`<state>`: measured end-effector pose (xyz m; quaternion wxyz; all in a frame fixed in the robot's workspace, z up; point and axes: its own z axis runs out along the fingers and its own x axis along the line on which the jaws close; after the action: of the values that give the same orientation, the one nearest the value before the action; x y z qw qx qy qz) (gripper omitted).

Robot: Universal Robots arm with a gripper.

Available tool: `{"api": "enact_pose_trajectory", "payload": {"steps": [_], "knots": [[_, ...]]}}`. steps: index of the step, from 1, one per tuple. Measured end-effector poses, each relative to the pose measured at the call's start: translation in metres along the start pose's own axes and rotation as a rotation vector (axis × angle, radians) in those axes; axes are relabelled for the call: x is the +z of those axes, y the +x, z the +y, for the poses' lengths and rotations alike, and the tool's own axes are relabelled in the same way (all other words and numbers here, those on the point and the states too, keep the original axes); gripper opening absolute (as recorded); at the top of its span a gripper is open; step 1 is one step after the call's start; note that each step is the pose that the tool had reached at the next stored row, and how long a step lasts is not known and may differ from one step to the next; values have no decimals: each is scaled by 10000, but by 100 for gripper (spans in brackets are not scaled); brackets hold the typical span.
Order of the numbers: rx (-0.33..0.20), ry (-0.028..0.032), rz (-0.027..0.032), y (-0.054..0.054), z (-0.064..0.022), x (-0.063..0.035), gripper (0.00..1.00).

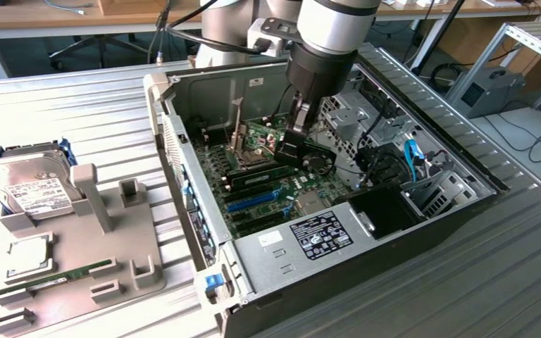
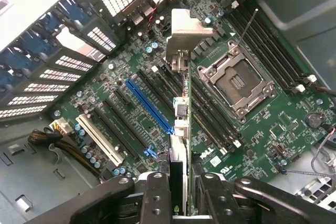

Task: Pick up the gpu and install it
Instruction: 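Insert the gpu into the slot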

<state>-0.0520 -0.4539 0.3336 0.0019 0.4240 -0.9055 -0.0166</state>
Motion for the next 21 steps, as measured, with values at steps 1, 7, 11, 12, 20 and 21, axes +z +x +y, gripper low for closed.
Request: {"api": "enact_pose_trajectory", "payload": {"steps": [1, 7, 11, 12, 20, 21], "knots": [[-42, -1, 2, 0, 0, 0, 26], [-208, -3, 7, 0, 0, 2, 26], [-307, -4, 10, 0, 0, 3, 26], [-361, -4, 12, 0, 0, 4, 26], [-624, -7, 20, 0, 0, 6, 26], [-655, -7, 22, 0, 0, 6, 26]]}}
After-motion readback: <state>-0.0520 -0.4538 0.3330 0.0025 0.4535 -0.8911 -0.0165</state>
